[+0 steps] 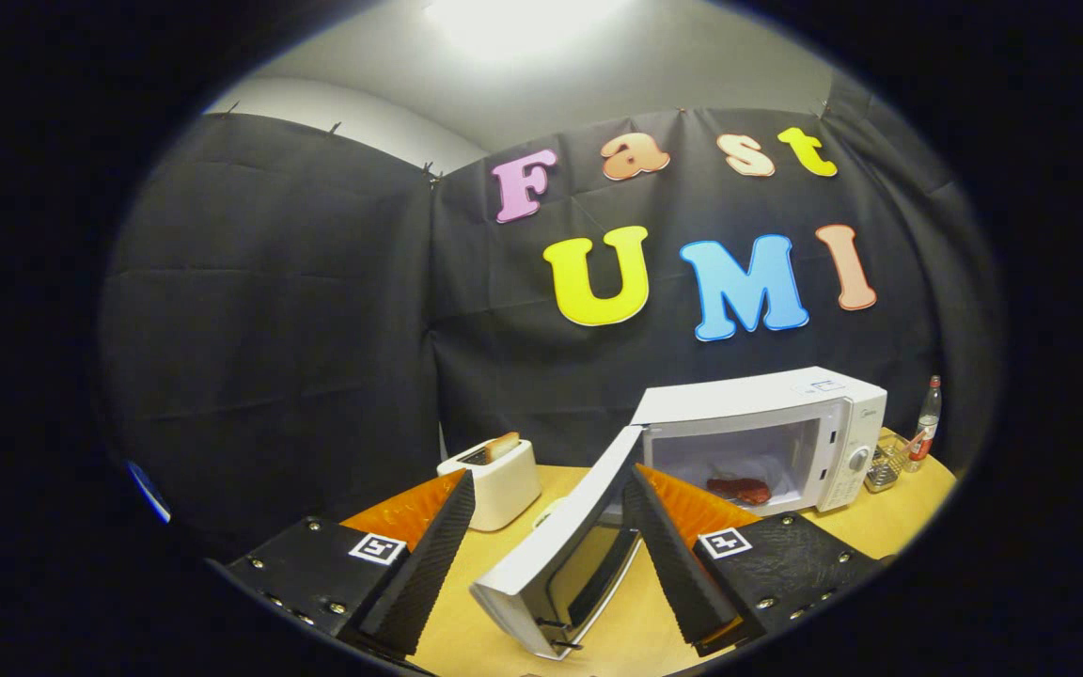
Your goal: Open the microwave, put the food inside, and close the microwave door.
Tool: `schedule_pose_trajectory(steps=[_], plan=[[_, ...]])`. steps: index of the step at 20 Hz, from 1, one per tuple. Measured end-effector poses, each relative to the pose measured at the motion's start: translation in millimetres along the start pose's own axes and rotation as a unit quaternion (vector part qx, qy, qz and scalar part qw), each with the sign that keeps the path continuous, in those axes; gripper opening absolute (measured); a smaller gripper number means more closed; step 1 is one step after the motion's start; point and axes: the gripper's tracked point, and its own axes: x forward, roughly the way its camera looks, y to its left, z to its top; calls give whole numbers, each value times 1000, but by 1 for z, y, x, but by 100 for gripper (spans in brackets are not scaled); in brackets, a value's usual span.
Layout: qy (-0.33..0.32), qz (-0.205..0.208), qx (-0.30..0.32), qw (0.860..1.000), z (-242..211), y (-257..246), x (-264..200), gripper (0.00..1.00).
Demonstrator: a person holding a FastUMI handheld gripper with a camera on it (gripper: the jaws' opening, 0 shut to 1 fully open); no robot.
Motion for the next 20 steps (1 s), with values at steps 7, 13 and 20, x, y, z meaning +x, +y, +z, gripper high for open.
schedule_pose_trajectory(steps=[7,13,20], plan=[[21,73,1,997,-26,73,-5,97],[71,108,8,992,-76,103,-2,87],[116,67,-12,991,-118,82,17,22]])
